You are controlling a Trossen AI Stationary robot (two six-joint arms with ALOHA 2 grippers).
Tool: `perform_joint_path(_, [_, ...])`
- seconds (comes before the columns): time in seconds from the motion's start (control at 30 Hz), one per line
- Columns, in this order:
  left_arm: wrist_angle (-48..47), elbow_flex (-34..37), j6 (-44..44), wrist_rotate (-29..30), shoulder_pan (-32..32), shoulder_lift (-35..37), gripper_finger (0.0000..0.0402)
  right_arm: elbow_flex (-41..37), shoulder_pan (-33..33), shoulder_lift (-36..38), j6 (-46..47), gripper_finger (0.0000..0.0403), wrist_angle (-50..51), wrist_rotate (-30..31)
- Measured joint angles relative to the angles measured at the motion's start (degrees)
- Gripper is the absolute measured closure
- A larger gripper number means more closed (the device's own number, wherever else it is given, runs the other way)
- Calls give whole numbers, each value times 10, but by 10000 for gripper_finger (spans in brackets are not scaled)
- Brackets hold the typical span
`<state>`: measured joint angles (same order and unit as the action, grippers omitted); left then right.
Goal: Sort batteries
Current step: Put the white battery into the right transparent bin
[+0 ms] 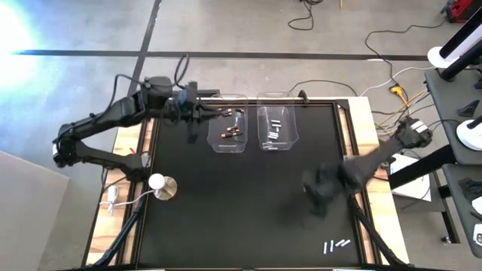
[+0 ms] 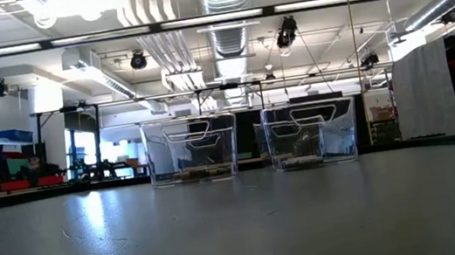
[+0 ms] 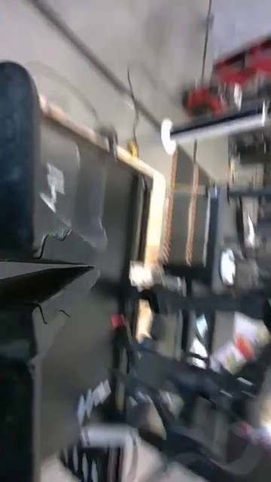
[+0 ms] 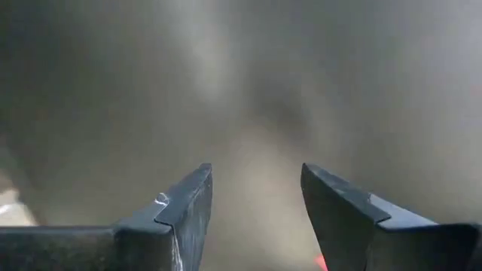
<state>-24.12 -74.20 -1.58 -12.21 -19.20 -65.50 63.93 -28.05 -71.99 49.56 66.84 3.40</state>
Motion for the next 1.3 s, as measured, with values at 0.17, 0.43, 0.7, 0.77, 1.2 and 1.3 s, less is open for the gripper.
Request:
perform_joint_path(0.17, [16,0,62,5,85,0,401,-30,-152,-71,162,206,-103,-27])
perform_joint_path(0.43, [25,0,190,42,148,0,401,34,-228,-250,227,206,-123,-137])
perform_joint_path(0.7, [27,0,257,43,153,0,401,138,-244,-353,421,206,-165,-157])
perform_joint_path(0.77, [30,0,257,44,153,0,401,160,-243,-365,478,206,-166,-143])
perform_joint_path(1.2, [39,0,245,37,181,0,401,158,-269,-383,814,206,-160,-95])
perform_joint_path(1.3, [30,0,236,37,188,1,401,161,-268,-382,823,206,-151,-100])
